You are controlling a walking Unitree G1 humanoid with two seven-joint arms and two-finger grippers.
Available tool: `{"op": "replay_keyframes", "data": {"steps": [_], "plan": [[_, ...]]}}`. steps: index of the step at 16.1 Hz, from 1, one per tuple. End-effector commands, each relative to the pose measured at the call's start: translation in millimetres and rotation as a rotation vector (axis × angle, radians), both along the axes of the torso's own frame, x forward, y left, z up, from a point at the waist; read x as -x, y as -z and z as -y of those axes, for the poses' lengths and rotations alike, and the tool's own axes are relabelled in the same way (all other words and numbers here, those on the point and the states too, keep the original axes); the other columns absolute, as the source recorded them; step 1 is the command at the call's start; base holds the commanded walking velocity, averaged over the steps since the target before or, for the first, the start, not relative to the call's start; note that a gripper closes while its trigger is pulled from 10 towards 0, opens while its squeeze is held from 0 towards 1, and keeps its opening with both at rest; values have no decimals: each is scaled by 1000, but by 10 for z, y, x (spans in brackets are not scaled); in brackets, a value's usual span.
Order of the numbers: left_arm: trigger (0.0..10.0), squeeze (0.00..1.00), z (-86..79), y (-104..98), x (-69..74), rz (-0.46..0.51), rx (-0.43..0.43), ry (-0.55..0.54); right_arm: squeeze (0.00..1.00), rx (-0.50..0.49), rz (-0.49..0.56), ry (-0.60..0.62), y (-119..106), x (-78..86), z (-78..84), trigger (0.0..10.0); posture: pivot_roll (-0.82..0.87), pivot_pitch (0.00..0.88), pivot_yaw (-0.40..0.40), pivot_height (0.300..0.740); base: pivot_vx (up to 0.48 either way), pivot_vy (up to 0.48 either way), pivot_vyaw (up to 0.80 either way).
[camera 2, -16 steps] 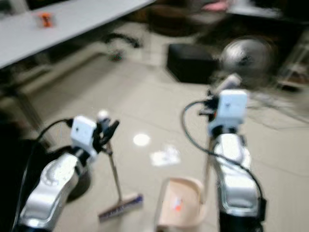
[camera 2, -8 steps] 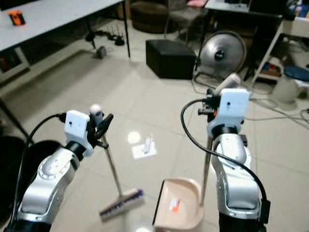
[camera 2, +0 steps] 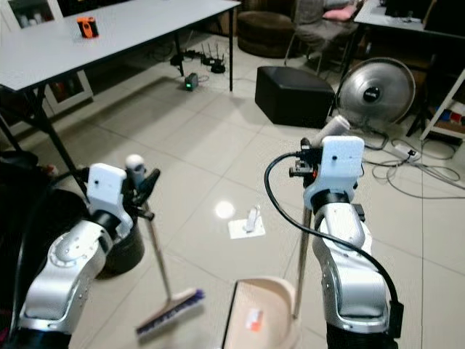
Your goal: Sweep floor
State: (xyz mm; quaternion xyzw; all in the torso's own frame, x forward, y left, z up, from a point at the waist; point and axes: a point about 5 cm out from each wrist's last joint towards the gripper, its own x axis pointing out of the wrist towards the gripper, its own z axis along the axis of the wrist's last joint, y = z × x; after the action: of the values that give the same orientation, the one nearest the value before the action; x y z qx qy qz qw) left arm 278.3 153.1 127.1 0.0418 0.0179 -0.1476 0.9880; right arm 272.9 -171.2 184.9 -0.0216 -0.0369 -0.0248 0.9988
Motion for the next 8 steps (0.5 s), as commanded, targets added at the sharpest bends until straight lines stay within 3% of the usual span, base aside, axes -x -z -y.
{"op": "replay_keyframes", "data": {"steps": [1,4,5,8], "plan": [[10000,0,32,-116,-22,51,0,10,0,12,30,12,-91,14,29,10000,-46,11,20,740,0,0,0],[10000,0,68,-128,-19,67,-32,22,0,10,26,23,-88,24,34,10000,-49,18,28,740,0,-225,0],[10000,0,69,-111,-32,41,13,7,0,9,24,27,-83,28,42,10000,-49,18,28,740,0,0,0],[10000,0,89,-120,-53,43,-1,13,0,11,24,39,-84,36,66,10000,-55,22,36,740,0,0,0]]}}
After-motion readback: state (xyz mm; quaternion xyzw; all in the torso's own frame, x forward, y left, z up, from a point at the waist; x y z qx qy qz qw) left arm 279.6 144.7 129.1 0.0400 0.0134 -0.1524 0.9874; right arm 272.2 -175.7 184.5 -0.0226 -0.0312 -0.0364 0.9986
